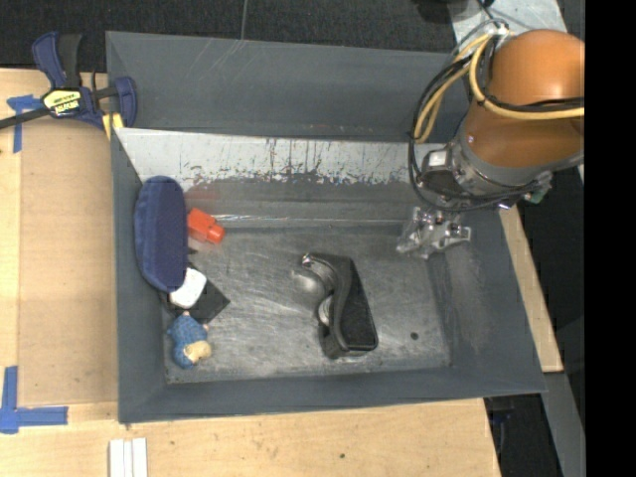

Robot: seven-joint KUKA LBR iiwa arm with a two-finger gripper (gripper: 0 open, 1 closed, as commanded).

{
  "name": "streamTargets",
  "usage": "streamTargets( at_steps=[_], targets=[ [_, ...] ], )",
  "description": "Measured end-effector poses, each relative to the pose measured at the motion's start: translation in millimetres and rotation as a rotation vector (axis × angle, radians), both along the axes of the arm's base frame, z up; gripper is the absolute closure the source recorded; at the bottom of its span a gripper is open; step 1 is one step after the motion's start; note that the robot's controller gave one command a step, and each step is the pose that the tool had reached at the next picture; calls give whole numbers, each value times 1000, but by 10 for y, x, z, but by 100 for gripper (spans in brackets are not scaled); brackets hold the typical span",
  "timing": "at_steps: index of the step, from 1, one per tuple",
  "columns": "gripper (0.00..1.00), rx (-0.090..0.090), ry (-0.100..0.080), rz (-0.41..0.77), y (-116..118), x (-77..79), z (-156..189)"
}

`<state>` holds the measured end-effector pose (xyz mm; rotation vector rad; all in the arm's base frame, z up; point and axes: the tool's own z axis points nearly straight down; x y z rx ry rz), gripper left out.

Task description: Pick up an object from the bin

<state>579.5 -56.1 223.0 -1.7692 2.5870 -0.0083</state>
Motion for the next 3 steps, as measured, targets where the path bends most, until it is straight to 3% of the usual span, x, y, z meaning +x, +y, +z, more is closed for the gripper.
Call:
streamTargets(
  at_steps=[1,2,3],
  targets=[
    [0,2,7,-2,6,-11,-27],
    [0,0,1,185,323,-349,-1071],
    [0,4,-24,621,587,-392,-1313]
  ],
)
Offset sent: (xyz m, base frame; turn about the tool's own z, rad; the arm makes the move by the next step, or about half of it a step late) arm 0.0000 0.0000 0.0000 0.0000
